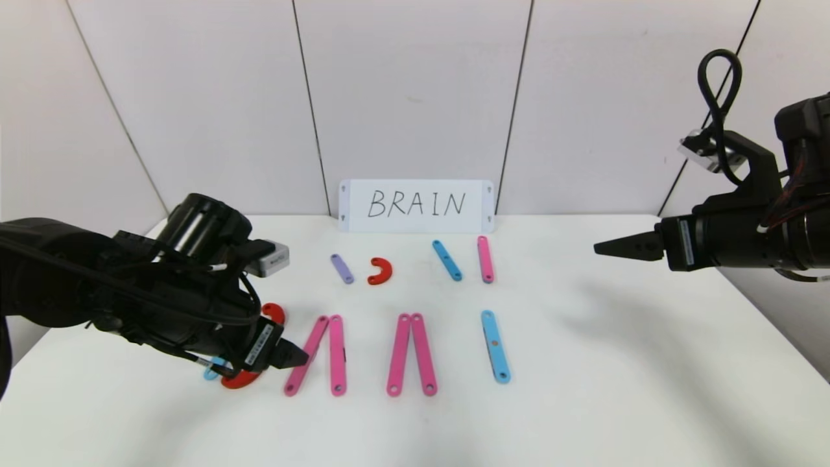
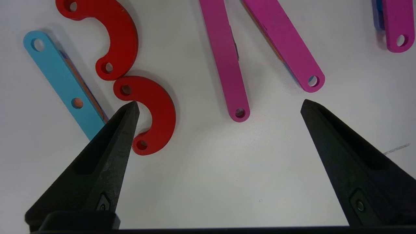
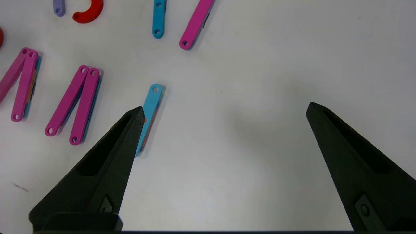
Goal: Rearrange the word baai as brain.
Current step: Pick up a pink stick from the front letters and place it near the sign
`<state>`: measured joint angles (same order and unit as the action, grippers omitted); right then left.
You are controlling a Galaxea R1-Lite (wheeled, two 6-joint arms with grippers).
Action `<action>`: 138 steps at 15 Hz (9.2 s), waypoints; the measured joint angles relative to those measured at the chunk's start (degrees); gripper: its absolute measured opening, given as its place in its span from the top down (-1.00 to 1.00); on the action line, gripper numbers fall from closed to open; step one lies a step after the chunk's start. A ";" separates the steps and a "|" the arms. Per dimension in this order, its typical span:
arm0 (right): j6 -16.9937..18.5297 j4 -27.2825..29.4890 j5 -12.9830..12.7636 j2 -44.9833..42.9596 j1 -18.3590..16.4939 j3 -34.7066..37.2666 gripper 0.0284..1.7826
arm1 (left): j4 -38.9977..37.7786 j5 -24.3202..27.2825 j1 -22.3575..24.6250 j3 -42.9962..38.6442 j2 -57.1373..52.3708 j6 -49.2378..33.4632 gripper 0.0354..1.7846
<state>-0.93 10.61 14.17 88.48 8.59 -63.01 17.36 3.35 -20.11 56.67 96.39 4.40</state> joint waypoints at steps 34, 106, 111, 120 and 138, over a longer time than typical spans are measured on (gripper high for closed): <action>0.16 0.05 -0.80 1.38 -1.43 0.00 -0.95 | 0.28 -17.18 -18.25 13.19 17.60 -34.02 -0.95; -0.17 -0.02 -0.80 2.15 -1.68 1.16 -0.95 | 18.33 -9.11 0.99 38.72 22.65 -19.97 -0.96; -0.20 -0.02 -0.74 2.12 -1.74 1.22 -0.95 | 13.25 -6.00 -2.89 23.53 14.23 -17.49 -0.96; -0.17 0.00 -0.74 2.15 -1.68 1.30 -0.95 | 6.34 -6.07 -4.41 13.28 11.39 -16.88 -0.96; -0.17 -0.06 -0.91 2.26 -1.71 1.58 -0.95 | 3.63 -5.67 -4.41 11.37 14.41 -16.97 -0.96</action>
<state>-1.10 10.54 13.25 90.73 6.89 -61.43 20.99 -2.32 -24.53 68.05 110.80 -12.57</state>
